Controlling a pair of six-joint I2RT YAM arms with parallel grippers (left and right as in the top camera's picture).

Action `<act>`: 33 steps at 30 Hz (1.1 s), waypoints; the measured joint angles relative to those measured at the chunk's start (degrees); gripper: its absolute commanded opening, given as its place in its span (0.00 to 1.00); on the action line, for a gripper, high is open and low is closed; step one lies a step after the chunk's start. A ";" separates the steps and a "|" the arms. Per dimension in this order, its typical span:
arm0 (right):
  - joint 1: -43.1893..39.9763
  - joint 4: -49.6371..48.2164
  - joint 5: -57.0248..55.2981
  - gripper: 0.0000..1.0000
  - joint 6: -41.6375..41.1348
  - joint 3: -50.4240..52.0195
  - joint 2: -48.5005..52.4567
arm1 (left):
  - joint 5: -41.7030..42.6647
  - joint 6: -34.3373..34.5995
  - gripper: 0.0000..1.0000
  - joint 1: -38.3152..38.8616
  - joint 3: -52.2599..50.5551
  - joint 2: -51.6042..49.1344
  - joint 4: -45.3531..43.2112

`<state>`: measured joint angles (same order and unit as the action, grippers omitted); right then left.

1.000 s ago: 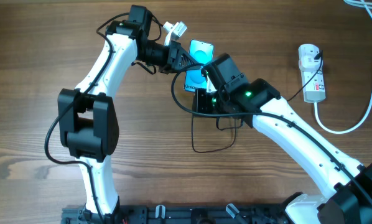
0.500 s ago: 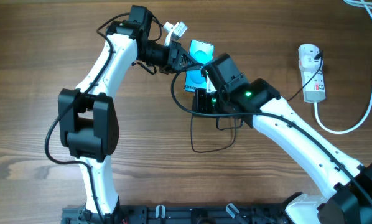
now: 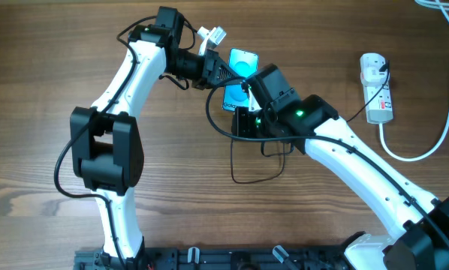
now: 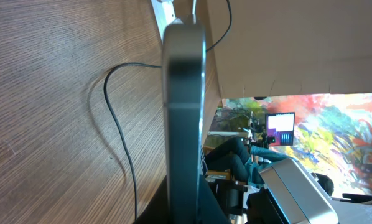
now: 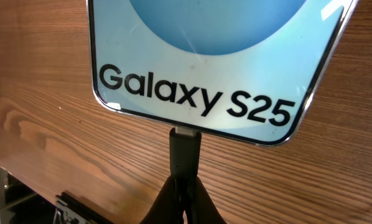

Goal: Plug charger to phone and switch on socket

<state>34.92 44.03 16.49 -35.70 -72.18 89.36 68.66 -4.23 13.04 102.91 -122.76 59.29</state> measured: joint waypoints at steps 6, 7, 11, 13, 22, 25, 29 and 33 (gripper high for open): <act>0.00 -0.22 0.00 0.04 -0.09 0.00 0.00 | -0.02 -0.02 0.04 0.00 0.00 0.00 0.00; -0.07 -0.22 0.00 0.05 -0.09 0.00 0.00 | -0.02 -0.02 0.04 0.00 0.00 0.00 0.00; -0.22 0.02 0.02 0.04 -0.02 -0.31 0.00 | -0.02 -0.02 0.04 0.00 0.00 0.00 -0.09; -0.22 0.68 -0.17 0.04 -0.02 -0.68 0.02 | 0.00 -0.02 0.04 0.00 0.00 0.00 -0.09; -0.13 0.37 -1.38 0.04 0.52 -0.74 0.02 | 0.00 -0.02 0.04 0.00 0.00 0.00 -0.31; -0.09 -0.02 -1.53 0.05 1.31 -0.74 0.02 | -0.02 -0.02 0.04 -0.02 0.02 0.00 -0.20; 0.17 -1.36 -1.57 0.05 1.31 -0.74 0.07 | -0.02 -0.22 0.04 -0.57 0.13 0.00 0.48; 0.39 -1.51 -2.01 0.21 2.19 -0.74 0.07 | -0.04 -0.24 0.04 -0.72 0.22 0.00 0.70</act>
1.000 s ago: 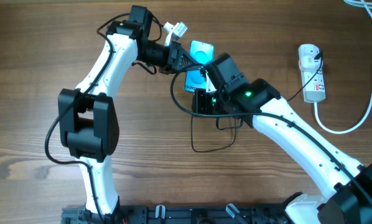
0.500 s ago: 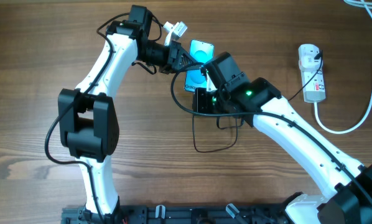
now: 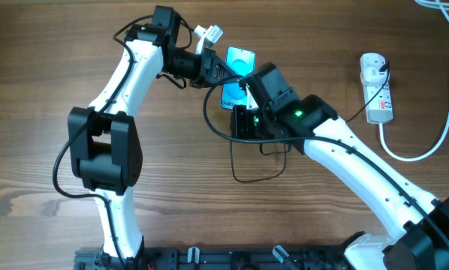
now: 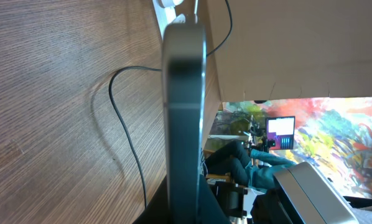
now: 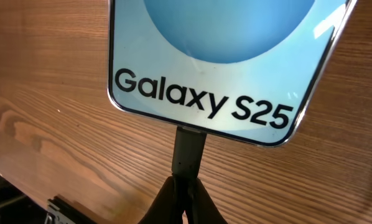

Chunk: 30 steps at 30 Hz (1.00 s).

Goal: Plug charger to phone and switch on socket
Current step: 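Lower the plugged phone with both grippers onto the table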

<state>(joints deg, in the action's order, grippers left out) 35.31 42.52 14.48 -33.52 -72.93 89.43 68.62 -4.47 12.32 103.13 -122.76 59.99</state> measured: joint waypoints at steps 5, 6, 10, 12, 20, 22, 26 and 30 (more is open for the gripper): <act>-0.37 -1.79 -2.64 0.57 0.92 -0.59 0.04 | -0.48 -0.44 0.04 0.44 -0.07 0.00 0.98; -0.37 -1.62 -2.51 0.65 1.11 -0.61 0.04 | -0.81 -0.46 0.04 0.44 -0.07 0.00 0.81; -0.90 -1.38 -1.99 0.82 1.73 -0.74 0.04 | -5.40 0.50 0.04 0.50 -0.07 0.00 1.22; -1.14 1.25 -1.79 0.99 1.84 -0.85 0.04 | -9.94 1.51 0.04 0.72 -0.07 0.00 1.38; -12.79 15.82 -1.01 1.00 -2.08 -1.29 0.04 | -25.77 10.86 0.04 2.08 -0.07 -1.05 3.23; -14.60 16.85 -0.61 1.00 -2.45 -1.29 0.04 | -27.80 14.21 0.04 3.96 -0.07 -4.13 2.45; -14.91 15.69 -0.35 1.00 -2.45 -1.29 0.04 | -28.96 20.17 0.04 8.28 -0.39 -8.41 -3.85; -14.91 14.93 -0.35 1.00 -2.45 -1.29 0.04 | -28.96 26.47 0.04 9.77 -0.44 -8.50 -10.16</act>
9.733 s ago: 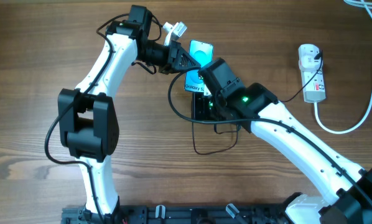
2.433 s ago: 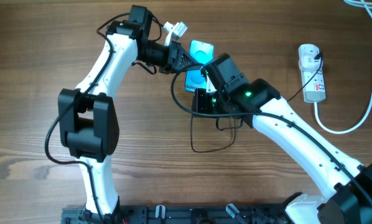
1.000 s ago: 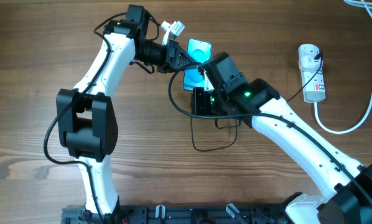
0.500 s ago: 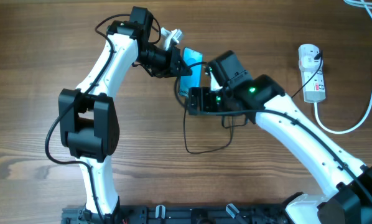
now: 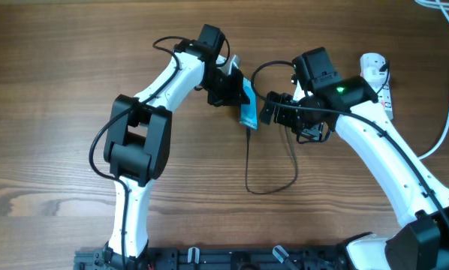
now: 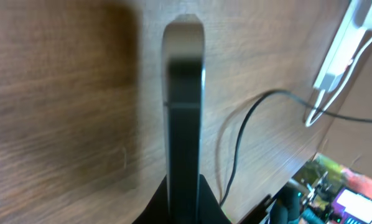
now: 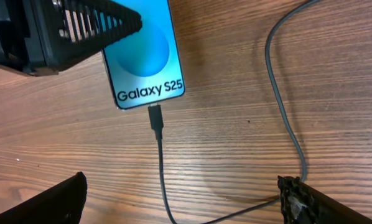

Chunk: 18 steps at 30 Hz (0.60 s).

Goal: Plug charger to phone and switch on socket
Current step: 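Lower the plugged phone with both grippers onto the table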

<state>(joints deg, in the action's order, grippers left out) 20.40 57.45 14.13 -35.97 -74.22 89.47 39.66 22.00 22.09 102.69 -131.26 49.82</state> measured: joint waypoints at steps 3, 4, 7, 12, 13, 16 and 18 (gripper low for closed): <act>0.00 -1.77 0.00 1.00 0.02 0.02 0.00 | -0.63 1.31 0.05 -0.04 0.00 0.00 -0.61; 0.00 -2.71 0.00 1.00 0.00 0.00 0.00 | -1.22 1.49 0.05 0.02 0.00 0.00 -0.35; 0.00 -3.54 0.00 0.99 0.00 0.02 0.00 | -2.38 1.53 0.06 0.50 0.00 0.00 -0.33; 0.00 -3.87 0.00 1.00 0.00 0.02 0.00 | -4.63 1.66 0.08 1.73 0.00 0.00 0.22; 0.00 -3.96 0.00 1.00 0.00 0.02 0.00 | -4.98 1.46 0.07 1.92 0.00 0.00 0.20; 0.00 -3.96 0.00 1.00 0.00 0.00 0.00 | -5.99 1.44 0.08 2.10 0.00 0.00 0.20; 0.00 -3.93 0.00 1.00 0.00 0.02 0.00 | -6.23 1.44 0.08 2.19 0.00 0.00 0.22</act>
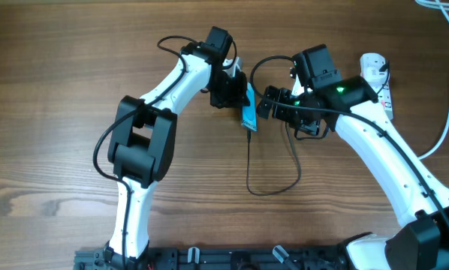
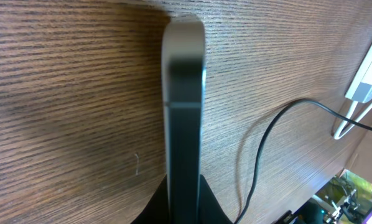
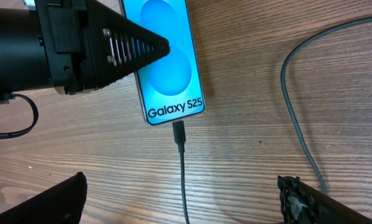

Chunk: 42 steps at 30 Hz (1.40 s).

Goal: Plug charger to phone and switch on socket
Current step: 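Lower the plugged phone with both grippers onto the table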

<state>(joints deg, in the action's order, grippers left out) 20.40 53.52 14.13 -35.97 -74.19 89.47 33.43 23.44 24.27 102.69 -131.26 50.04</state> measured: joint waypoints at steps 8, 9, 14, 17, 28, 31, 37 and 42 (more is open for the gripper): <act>0.00 0.02 0.00 1.00 0.00 0.00 0.00 | -1.27 0.00 0.09 0.11 0.00 0.00 0.39; 0.00 0.02 0.00 1.00 0.00 -0.02 0.00 | -1.57 0.00 0.09 0.15 0.00 0.00 0.55; 0.00 0.02 0.00 1.00 0.00 -0.02 0.00 | -2.14 -0.17 0.11 0.17 0.00 0.00 0.70; 0.00 0.00 0.00 0.99 0.00 -0.02 0.00 | -2.14 -0.17 0.12 0.17 0.00 0.00 0.70; 0.00 0.04 0.00 1.00 0.00 -0.02 0.00 | -2.82 -0.20 0.15 0.22 0.00 0.00 1.36; 0.00 0.04 0.00 1.00 0.00 -0.02 0.00 | -2.99 -0.17 0.20 0.22 0.00 0.00 1.36; 0.00 0.04 0.00 1.00 0.00 0.00 0.00 | -3.23 -0.22 0.20 0.79 0.00 0.00 1.36; 0.00 0.04 0.00 1.00 0.02 0.00 0.00 | -5.11 -0.22 0.25 1.84 0.00 0.00 1.64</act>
<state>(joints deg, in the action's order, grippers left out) 20.40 53.56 14.13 -35.94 -74.19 89.47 28.32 23.22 26.11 102.69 -131.26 51.68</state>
